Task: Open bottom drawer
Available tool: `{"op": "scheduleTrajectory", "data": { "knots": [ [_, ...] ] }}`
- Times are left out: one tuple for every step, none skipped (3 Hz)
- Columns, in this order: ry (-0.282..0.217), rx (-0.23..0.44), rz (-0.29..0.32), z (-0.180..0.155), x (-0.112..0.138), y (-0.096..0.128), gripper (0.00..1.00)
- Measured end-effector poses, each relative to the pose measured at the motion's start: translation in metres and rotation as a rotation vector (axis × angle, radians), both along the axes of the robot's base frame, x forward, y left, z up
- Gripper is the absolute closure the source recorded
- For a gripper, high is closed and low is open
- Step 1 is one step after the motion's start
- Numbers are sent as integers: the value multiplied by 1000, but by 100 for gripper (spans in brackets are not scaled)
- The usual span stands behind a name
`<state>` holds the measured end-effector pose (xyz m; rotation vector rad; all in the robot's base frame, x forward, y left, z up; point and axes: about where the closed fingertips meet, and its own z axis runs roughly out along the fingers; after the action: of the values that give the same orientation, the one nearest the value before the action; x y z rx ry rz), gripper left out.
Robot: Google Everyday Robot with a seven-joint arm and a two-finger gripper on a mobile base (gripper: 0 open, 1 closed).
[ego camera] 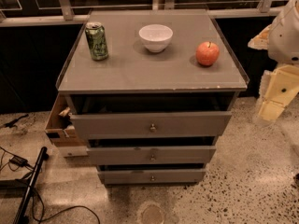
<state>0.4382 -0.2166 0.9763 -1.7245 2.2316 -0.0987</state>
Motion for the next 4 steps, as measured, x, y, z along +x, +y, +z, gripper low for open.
{"op": "scheduleTrajectory", "data": {
  "knots": [
    [0,0,0,0,0,0,0],
    [0,0,0,0,0,0,19],
    [3,50,1,-38,5,12,50],
    [27,129,2,-105,16,31,73]
  ]
}}
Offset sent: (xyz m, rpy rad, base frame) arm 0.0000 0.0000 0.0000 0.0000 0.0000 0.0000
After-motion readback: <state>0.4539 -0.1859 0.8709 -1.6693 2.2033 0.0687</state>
